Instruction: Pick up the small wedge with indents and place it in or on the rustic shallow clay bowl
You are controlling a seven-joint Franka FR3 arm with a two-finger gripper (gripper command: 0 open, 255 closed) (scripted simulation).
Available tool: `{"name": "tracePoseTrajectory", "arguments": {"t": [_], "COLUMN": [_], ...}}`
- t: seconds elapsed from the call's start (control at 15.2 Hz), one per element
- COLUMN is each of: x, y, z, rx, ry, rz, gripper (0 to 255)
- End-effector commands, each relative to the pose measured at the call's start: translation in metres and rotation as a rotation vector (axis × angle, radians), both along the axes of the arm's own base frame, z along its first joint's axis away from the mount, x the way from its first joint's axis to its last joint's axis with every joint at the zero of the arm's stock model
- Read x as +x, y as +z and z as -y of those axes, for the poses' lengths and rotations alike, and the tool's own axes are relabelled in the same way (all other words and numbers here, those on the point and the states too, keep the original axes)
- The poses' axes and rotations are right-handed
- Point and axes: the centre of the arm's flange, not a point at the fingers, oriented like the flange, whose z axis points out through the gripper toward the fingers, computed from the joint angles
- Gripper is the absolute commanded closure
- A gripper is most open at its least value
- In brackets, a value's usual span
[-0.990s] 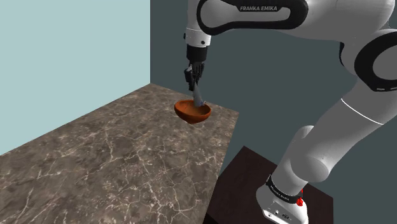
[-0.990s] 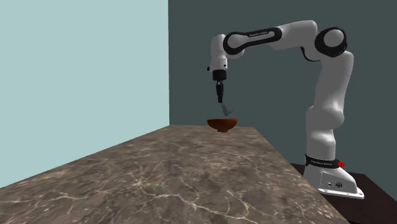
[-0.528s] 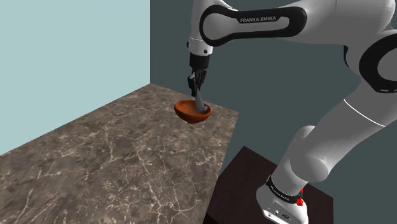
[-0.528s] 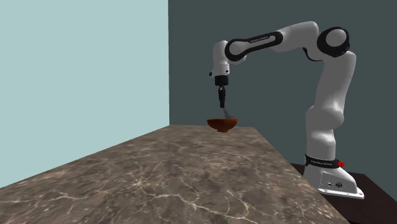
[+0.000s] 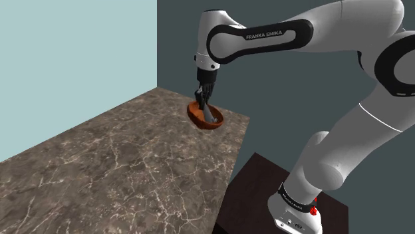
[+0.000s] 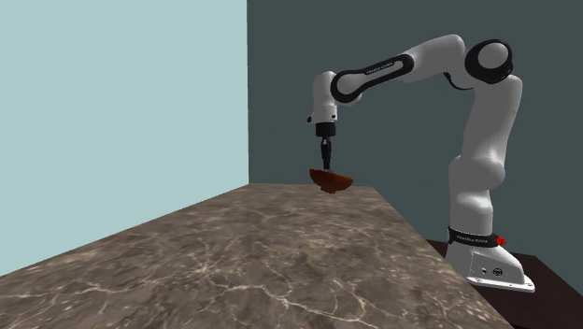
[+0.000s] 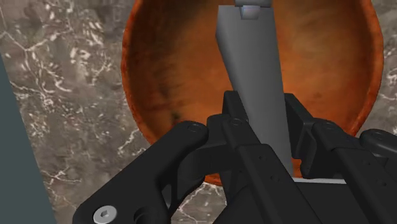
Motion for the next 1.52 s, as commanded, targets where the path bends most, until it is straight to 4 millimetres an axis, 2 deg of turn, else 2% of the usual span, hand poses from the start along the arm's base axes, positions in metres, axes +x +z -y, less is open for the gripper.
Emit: {"name": "tracePoseTrajectory", "arguments": {"t": [0.0,0.46,0.53,0.86,1.12,1.45], "x": [0.001,0.001,0.001,0.001,0.003,0.003], "y": [-0.008,-0.008,-0.008,-0.008,0.042,0.042], "z": [0.000,0.000,0.000,0.000,-0.002,-0.002], "rx": [0.000,0.000,0.000,0.000,0.000,0.000], "ry": [0.000,0.000,0.000,0.000,0.000,0.000], "rz": [0.000,0.000,0.000,0.000,0.000,0.000], "gripper": [255,255,0,0,0,0]}}
